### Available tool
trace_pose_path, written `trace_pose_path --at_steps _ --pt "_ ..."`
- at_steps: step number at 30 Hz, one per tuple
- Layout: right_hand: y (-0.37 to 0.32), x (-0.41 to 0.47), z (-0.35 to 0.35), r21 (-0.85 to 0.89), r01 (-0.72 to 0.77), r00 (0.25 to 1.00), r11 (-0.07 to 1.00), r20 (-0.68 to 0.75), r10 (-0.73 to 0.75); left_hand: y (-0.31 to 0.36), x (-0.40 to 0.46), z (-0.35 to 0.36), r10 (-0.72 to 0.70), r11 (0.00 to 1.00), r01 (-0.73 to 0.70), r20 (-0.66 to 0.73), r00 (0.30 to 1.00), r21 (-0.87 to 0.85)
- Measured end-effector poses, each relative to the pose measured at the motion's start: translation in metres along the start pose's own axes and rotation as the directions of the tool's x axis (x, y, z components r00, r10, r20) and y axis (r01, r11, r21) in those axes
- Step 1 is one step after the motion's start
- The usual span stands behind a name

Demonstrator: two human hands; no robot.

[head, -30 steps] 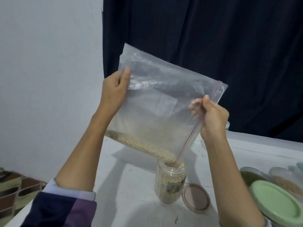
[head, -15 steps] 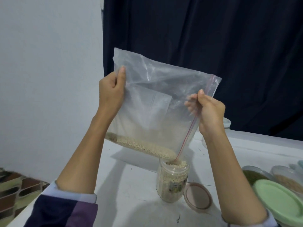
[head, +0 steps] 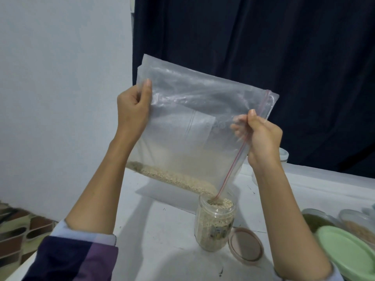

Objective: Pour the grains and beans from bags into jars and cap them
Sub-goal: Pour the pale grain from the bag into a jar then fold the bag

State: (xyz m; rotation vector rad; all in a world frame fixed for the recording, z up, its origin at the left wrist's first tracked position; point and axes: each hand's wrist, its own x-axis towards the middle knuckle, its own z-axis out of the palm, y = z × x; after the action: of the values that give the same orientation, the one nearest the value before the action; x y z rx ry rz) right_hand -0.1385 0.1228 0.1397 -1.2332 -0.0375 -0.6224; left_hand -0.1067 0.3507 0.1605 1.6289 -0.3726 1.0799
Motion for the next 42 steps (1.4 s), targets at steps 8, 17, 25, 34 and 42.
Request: trace_pose_path --at_steps 8,17,25,34,42 --pt "-0.002 -0.004 -0.004 0.001 0.026 0.999 1.000 0.041 -0.026 0.009 0.005 0.001 0.025 0.999 -0.025 -0.011 1.000 -0.030" --pt "-0.004 -0.001 -0.006 -0.034 0.052 0.996 0.998 0.073 -0.050 0.018 0.013 -0.001 0.072 0.997 -0.073 -0.021 0.997 -0.027" --pt "-0.001 0.009 -0.006 0.004 0.009 0.996 1.000 0.084 -0.009 0.019 0.009 0.000 0.071 0.997 -0.072 -0.009 0.997 -0.038" --pt "0.002 0.014 -0.005 0.011 0.001 0.999 1.000 0.053 -0.001 0.014 0.003 0.002 0.055 0.998 -0.056 -0.006 0.998 -0.041" --pt "0.001 0.010 -0.016 -0.006 0.015 0.999 1.000 0.051 -0.015 0.012 0.001 0.008 0.035 0.998 -0.034 0.019 0.999 -0.055"
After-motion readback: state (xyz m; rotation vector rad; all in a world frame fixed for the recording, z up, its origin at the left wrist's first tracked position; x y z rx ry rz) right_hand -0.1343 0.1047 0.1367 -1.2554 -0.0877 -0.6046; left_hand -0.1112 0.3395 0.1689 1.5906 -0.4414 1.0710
